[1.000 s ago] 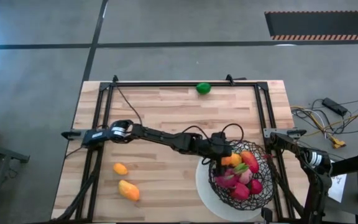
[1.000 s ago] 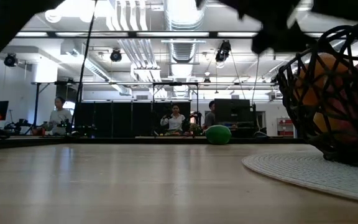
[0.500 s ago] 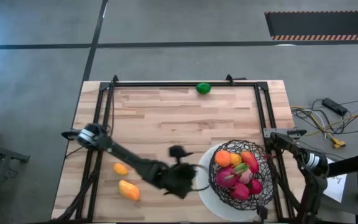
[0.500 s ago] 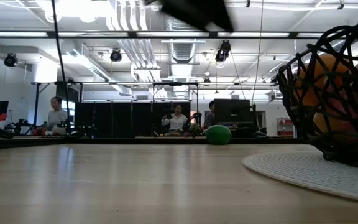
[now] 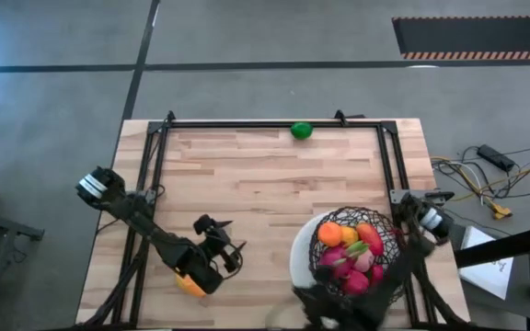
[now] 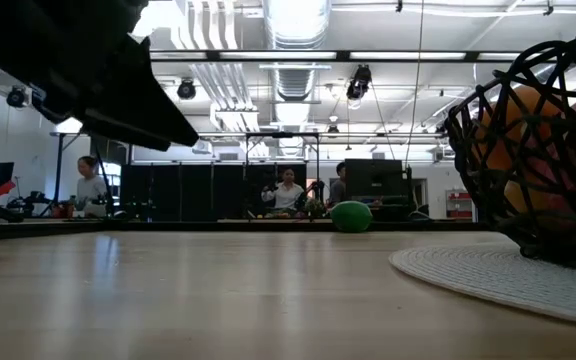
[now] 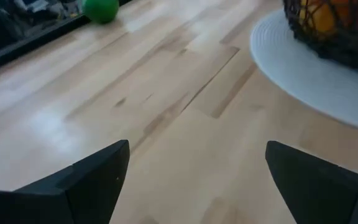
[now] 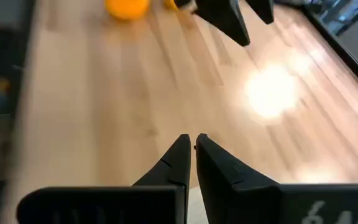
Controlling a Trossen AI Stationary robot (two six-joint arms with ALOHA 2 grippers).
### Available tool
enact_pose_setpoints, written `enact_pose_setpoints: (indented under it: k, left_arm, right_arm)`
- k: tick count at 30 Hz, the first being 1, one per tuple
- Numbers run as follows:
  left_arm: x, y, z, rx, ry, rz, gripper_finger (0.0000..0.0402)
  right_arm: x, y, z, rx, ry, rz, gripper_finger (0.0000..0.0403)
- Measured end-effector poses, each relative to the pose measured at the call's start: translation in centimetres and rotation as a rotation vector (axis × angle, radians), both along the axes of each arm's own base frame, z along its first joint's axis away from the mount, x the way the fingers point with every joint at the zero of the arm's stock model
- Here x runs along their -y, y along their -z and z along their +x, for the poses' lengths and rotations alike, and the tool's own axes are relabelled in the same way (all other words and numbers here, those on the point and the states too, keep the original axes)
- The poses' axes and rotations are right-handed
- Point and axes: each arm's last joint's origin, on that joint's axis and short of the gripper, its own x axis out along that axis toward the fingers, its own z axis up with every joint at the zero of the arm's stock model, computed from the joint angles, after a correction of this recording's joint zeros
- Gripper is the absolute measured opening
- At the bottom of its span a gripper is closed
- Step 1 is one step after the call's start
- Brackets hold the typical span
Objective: Build produce basket
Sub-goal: Put the green lime into the black wire basket
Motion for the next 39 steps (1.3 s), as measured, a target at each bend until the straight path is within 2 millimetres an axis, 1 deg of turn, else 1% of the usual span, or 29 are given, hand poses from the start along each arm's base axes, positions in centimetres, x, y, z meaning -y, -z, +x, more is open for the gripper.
enact_pose_setpoints:
  k: [4, 7, 10, 13, 15, 18, 20, 23, 25, 27, 30, 34, 39]
  left_arm:
    - [-0.2, 0.9, -0.3, 0.036, 0.001, -0.025, 0.0361]
    - [-0.1, 1.2, -0.1, 0.039, 0.001, -0.026, 0.0361]
    - [-0.1, 1.7, -0.1, 0.026, -0.001, -0.016, 0.0361]
    - [-0.1, 2.0, 0.0, 0.020, -0.001, -0.010, 0.0361]
    - [0.0, 2.3, 0.1, 0.018, -0.001, -0.010, 0.0361]
    - [0.1, 2.7, 0.2, 0.022, -0.002, -0.011, 0.0361]
    - [0.2, 3.0, 0.4, 0.024, -0.002, -0.014, 0.0361]
    - [0.3, 3.6, 0.4, 0.010, -0.001, -0.005, 0.0361]
    - [0.3, 3.8, 0.5, 0.003, -0.001, 0.000, 0.0361]
    - [0.3, 4.0, 0.5, 0.000, -0.002, 0.003, 0.0361]
    - [0.3, 4.1, 0.5, -0.003, -0.003, 0.004, 0.0361]
    - [0.3, 4.1, 0.5, 0.000, -0.004, 0.001, 0.0361]
    - [0.4, 4.1, 0.6, 0.010, -0.004, -0.008, 0.0361]
  right_arm:
    - [5.4, -2.0, 3.9, -0.124, -0.031, -0.028, 0.0018]
    - [10.4, -3.7, 6.4, -0.177, -0.027, -0.020, 0.0018]
    - [16.4, -4.9, 8.6, -0.230, -0.003, 0.019, 0.0018]
    - [23.4, -5.5, 9.9, -0.275, 0.064, 0.084, 0.0022]
    - [28.3, -5.5, 10.3, -0.312, 0.120, 0.114, 0.0035]
    - [35.1, -5.0, 9.7, -0.392, 0.198, 0.139, 0.0067]
    - [39.0, -4.8, 8.9, -0.426, 0.244, 0.152, 0.0096]
    - [43.7, -4.7, 7.4, -0.453, 0.302, 0.140, 0.0147]
    - [46.4, -4.7, 6.3, -0.457, 0.348, 0.147, 0.0181]
    - [48.7, -4.5, 5.3, -0.452, 0.382, 0.191, 0.0212]
    - [51.3, -3.7, 4.2, -0.441, 0.430, 0.267, 0.0253]
    - [53.4, -2.1, 3.9, -0.437, 0.471, 0.297, 0.0288]
    - [54.7, 0.0, 4.6, -0.433, 0.499, 0.259, 0.0308]
